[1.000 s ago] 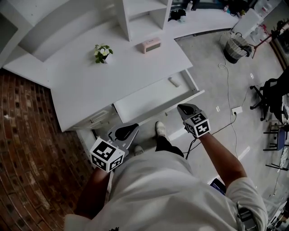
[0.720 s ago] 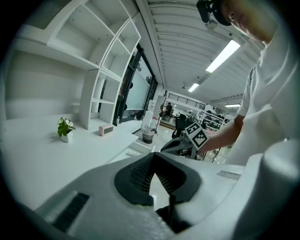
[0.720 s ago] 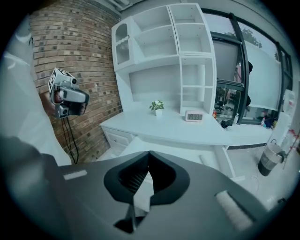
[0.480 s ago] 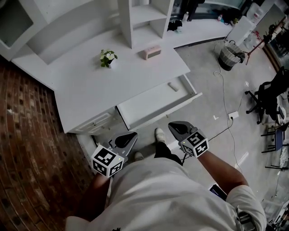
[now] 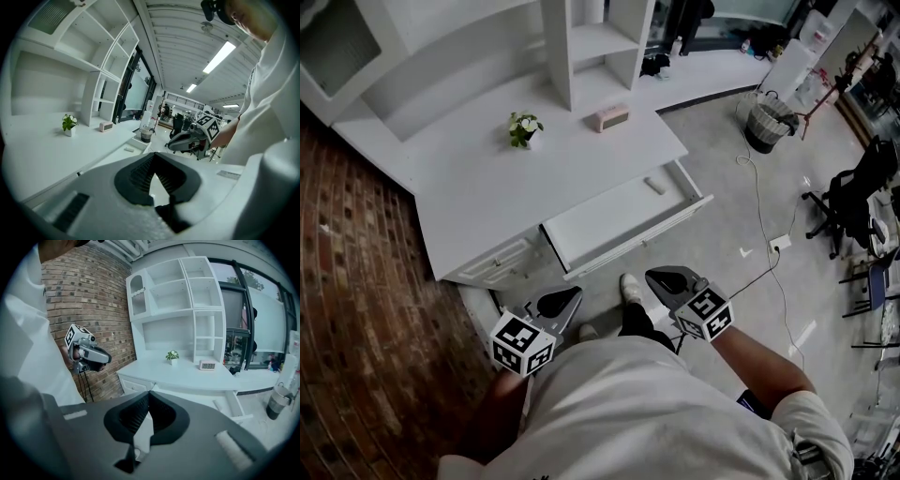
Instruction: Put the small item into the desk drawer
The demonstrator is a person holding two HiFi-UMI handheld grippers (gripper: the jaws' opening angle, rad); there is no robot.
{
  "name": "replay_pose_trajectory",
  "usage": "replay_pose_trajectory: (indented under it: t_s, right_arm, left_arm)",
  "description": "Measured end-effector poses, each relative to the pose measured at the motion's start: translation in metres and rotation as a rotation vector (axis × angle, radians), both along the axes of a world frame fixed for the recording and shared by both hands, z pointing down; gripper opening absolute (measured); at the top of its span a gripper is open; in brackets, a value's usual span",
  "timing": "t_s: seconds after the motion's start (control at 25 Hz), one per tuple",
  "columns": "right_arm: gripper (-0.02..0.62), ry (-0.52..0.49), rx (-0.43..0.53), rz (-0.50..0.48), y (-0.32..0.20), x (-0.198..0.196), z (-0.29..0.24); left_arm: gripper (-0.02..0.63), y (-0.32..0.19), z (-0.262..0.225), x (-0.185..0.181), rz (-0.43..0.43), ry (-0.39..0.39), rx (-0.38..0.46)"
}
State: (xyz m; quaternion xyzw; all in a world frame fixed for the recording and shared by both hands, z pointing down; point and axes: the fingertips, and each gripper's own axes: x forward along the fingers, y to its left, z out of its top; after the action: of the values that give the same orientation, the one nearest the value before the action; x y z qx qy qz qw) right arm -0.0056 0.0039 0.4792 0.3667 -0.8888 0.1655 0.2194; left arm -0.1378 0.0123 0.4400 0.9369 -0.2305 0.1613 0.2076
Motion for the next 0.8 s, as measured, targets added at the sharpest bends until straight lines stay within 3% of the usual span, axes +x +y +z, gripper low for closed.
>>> replay_pose_trajectory:
  t_s: [0.8]
  right_arm:
    - [0.012, -0.037, 0.062, -0.015, 0.008, -0.015, -0.027]
  left_arm:
    - [0.006, 0.016, 0.003, -0.005, -0.005, 0.001, -0.011]
